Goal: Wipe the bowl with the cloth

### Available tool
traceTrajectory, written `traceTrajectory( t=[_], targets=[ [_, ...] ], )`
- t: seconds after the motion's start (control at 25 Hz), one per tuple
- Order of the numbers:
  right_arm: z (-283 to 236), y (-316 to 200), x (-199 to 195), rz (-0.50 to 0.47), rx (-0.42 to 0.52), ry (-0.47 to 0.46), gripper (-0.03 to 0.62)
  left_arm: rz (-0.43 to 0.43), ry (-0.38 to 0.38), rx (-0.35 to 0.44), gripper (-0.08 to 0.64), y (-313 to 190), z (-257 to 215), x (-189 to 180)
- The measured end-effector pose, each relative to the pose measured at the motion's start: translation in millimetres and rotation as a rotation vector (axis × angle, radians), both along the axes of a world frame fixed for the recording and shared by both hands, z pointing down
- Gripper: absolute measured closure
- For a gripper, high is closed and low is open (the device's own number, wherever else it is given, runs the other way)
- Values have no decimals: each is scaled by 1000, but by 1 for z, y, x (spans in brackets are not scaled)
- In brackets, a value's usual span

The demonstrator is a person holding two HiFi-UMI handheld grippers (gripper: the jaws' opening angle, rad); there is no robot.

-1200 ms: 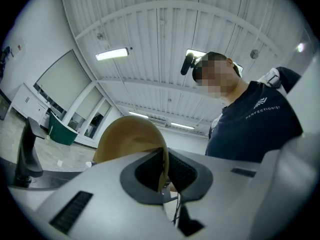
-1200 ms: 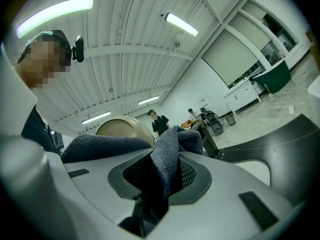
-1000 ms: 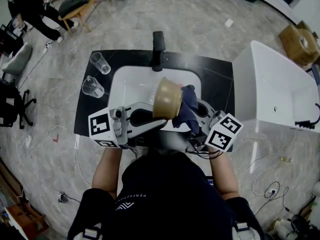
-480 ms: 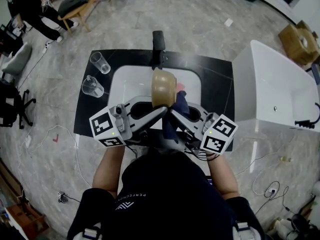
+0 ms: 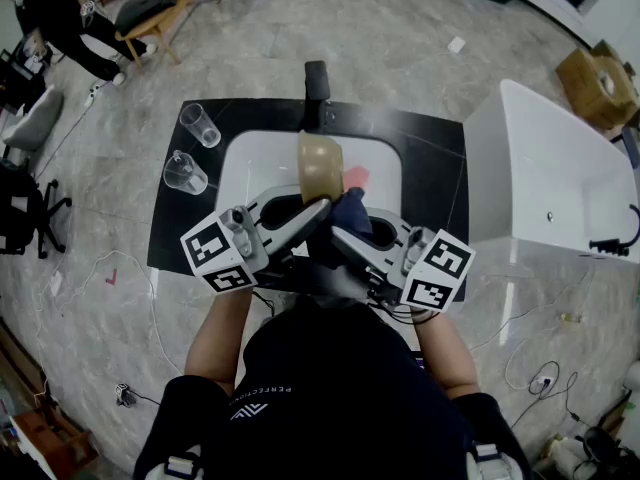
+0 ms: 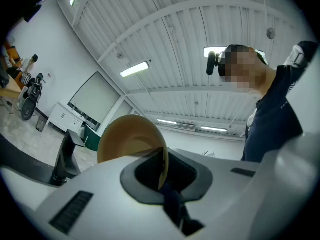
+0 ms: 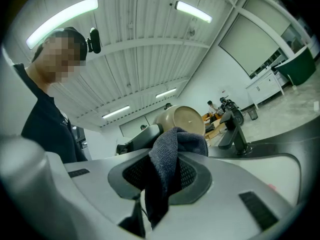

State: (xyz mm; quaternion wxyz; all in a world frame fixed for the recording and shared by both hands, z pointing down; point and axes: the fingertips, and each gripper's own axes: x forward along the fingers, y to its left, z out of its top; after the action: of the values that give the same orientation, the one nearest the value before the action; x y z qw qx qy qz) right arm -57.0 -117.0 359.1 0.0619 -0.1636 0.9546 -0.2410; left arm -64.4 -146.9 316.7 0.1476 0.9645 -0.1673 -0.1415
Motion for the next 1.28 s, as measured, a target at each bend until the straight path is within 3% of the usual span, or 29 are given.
traceTrajectory(
  t=[0.16,0.4,0.88,1.08,1.28],
  targets=[
    [-9,1,6,17,15,-29,499,-65,-63,-38,546,-6,15,-4],
    [-22,-7,22,71,48,-46,499,-73,-73,-83,546,-6,29,-9],
    [-41,-22,37,167,89,-73,499,69,-150,-134,546,18,53,12],
    [-38,-32,44,239,113,-28,499,168,-207,-114,546,33,57,25],
    [-28,-38,37,267,128,22,498,187,-273,-95,546,34,63,31]
  ],
)
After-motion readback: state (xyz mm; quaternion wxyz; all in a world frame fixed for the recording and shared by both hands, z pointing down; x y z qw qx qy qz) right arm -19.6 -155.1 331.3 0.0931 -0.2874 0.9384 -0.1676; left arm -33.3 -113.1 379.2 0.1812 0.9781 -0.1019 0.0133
